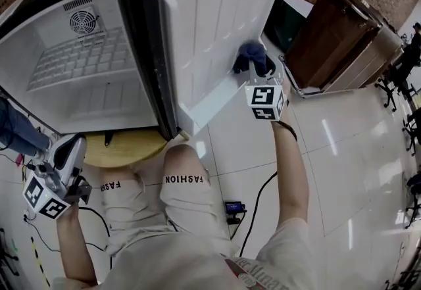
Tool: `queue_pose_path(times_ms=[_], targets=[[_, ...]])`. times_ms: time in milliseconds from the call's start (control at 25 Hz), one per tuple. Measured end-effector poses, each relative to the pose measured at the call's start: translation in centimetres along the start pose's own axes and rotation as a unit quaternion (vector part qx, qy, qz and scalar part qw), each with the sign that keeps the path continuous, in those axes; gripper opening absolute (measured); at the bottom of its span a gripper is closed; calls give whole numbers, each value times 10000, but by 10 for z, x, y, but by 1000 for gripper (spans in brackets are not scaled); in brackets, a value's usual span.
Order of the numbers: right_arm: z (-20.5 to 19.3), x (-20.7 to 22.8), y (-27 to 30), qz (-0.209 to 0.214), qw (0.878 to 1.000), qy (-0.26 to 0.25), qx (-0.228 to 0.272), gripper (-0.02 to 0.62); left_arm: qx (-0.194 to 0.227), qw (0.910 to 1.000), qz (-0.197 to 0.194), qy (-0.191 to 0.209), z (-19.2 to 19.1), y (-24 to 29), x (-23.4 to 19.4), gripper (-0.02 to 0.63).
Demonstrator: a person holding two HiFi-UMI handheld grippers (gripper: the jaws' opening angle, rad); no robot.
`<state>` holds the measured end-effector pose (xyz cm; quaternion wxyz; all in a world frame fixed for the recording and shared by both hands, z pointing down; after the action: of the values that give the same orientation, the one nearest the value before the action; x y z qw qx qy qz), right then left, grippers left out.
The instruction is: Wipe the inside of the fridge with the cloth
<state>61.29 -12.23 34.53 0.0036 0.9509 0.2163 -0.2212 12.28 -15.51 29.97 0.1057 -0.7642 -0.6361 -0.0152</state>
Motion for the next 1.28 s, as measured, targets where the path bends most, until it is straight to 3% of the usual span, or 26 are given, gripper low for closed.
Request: queue_pose_path(times_ms=[40,120,200,320,440,560,640,760,800,880,1000,1280], targets=[[18,2,-22,-48,9985,196,512,112,9,10000,-8,12,1,-1,1,2],[58,-7,-82,223,9843,799,1561,114,9,10000,15,24,2,-5,1,2],[79,-39,-138,1053,9646,1242,2073,114,-25,10000,77,11,0,-10,-2,2],[56,-121,-172,2416,9483,1124,1724,114,-86,9999,119,-48,-7,-12,-8,2],[26,-174,-152,2892,9493,223,1209,114,-58,9998,98,-142,-9,-11,-7,2],[13,-167,-111,2869,9504,-123,1198,115,-14,9999,74,-99,-6,-9,-2,2],[2,-152,-92,2834,9519,147,1153,115,-18,9999,79,-62,-4,-11,0,2],[-20,-129,-54,2239,9713,385,701,115,-63,9999,141,-54,-5,-16,-4,2],[-25,-121,-39,2154,9727,558,653,114,-76,9998,166,-56,-6,-17,-5,2],[-29,-108,-21,2356,9650,918,699,125,-92,9998,192,-59,-7,-18,-5,2],[-31,-100,-17,2573,9606,847,616,127,-102,9998,185,-47,-5,-18,-4,2],[-73,-29,26,1376,9882,668,-128,104,-55,9999,85,-65,-2,-12,1,2]])
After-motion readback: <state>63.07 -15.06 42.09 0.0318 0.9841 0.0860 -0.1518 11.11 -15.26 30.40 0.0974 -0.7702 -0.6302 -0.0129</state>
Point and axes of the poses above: the fingertips, and each gripper's own axes: y forward along the fingers, x to its right, z out of its top, the point moved 2 cm from there along -y, backward along the fingers, and after that the axes turned 14 degrees about y, right-handed, at the moved point
